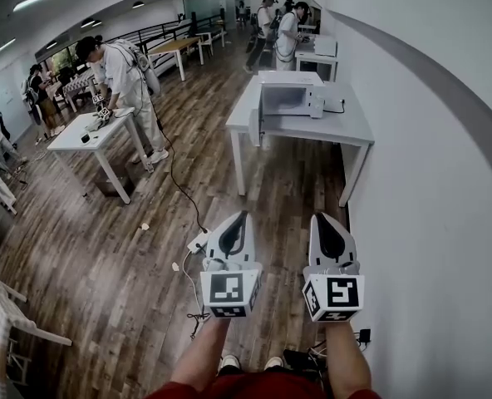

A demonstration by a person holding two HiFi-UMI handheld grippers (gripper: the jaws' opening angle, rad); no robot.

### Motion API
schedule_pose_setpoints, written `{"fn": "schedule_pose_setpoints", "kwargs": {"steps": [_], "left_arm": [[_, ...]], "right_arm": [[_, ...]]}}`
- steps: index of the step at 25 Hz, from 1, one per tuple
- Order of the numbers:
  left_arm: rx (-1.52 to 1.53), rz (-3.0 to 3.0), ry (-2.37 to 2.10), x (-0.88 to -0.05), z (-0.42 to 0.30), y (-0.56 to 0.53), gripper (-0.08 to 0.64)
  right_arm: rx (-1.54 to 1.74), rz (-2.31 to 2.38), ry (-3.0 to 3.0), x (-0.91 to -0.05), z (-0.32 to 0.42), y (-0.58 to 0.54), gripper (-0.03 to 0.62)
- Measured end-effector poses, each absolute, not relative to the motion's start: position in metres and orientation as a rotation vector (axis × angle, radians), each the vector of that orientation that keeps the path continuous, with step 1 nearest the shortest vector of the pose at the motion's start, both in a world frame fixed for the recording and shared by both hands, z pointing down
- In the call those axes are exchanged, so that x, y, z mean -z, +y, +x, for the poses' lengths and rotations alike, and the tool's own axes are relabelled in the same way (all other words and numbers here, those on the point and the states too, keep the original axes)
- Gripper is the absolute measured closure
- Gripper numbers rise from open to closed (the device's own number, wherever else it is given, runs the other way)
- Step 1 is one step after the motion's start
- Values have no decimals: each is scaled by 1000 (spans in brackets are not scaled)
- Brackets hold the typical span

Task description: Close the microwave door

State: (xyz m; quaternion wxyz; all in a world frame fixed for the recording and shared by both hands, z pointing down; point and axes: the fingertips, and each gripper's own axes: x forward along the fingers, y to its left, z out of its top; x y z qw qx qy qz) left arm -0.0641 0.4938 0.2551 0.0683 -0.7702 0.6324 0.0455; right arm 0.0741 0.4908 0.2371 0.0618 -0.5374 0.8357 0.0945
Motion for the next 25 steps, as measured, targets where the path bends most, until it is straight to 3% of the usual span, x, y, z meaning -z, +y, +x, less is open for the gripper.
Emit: {"fn": "schedule_pose_setpoints", "kwargs": {"steps": [11, 25], "left_arm": [[-133, -2289, 1959, -258, -35, 475, 534], [-163, -2299, 1965, -277, -76, 386, 534]], "right_arm": [[-253, -1589, 2573, -249, 106, 468, 565], [-272, -1590, 2600, -266, 60, 380, 565]]}}
